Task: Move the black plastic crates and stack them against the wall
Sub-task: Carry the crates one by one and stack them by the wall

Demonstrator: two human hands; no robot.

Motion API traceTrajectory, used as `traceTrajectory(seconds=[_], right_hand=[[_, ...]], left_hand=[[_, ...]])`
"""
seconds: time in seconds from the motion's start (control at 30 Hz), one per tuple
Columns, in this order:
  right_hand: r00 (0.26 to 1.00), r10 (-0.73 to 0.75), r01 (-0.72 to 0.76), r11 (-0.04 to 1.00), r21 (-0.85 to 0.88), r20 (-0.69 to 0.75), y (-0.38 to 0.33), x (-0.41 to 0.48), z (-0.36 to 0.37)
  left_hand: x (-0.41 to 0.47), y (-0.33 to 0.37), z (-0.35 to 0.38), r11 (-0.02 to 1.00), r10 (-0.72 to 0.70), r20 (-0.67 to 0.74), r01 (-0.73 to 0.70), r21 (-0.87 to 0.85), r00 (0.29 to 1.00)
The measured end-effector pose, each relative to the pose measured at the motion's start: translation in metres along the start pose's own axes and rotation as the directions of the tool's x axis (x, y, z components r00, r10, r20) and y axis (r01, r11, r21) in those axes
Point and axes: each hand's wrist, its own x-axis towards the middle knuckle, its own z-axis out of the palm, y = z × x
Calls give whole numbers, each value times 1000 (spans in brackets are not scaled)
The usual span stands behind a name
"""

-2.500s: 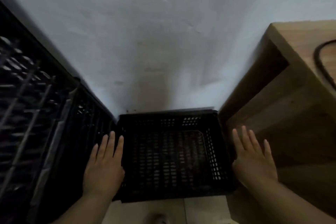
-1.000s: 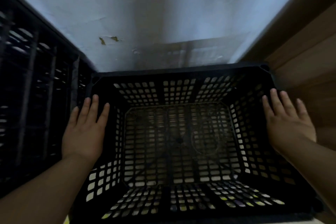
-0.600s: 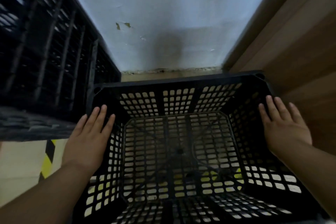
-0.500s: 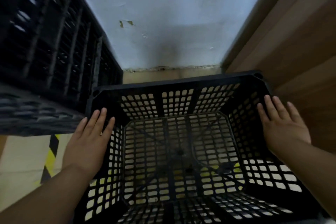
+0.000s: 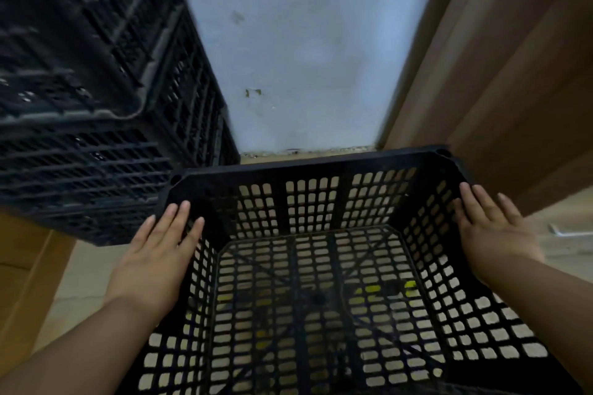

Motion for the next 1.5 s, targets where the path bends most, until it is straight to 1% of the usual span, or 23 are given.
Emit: traceTrajectory(seconds=[0.07,0.13,0.2,0.33,0.47,0.53,0.67,0.77,0.87,1.0,1.13,1.33,1.5], right_hand=[[1000,4,-3,1000,22,-28,11,-23,-7],[998,6,-1,997,78,-66,25,-49,-17],[996,0,9,995,97,-92,46,-78,-30],[994,-22,34,993,113,-106,92,-136,-68],[987,-15,41,986,159,-158,139,-187,-114],[978,8,31,983,182,-210,162,-210,-140],[953,76,-3,970,243,-293,208,-247,-192],[926,110,-18,968,251,-360,243,-266,-230],[899,145,-47,970,239,-413,277,-285,-270],[850,197,-111,974,199,-489,317,-301,-328],[794,228,-136,970,201,-564,345,-300,-388],[744,228,-150,973,176,-628,366,-263,-476],[709,211,-115,976,186,-672,372,-229,-560]], left_hand=[[-20,-6,-21,1000,-14,5,14,14,1000],[-42,-10,-48,1000,-25,-21,26,12,999],[-65,-16,-79,1000,-23,-39,24,16,999],[-111,-34,-152,999,40,-22,-40,23,999],[-147,-60,-224,997,70,-50,-69,26,996],[-162,-73,-261,998,64,-85,-62,32,994],[-191,-100,-333,997,43,-201,-29,71,979],[-207,-120,-386,996,28,-279,-3,91,960],[-220,-143,-439,988,12,-354,45,151,935],[-228,-173,-506,967,-15,-425,121,223,905],[-223,-207,-559,940,-38,-483,196,280,875],[-195,-263,-613,916,-135,-527,309,257,839],[-174,-308,-649,898,-215,-525,378,226,824]])
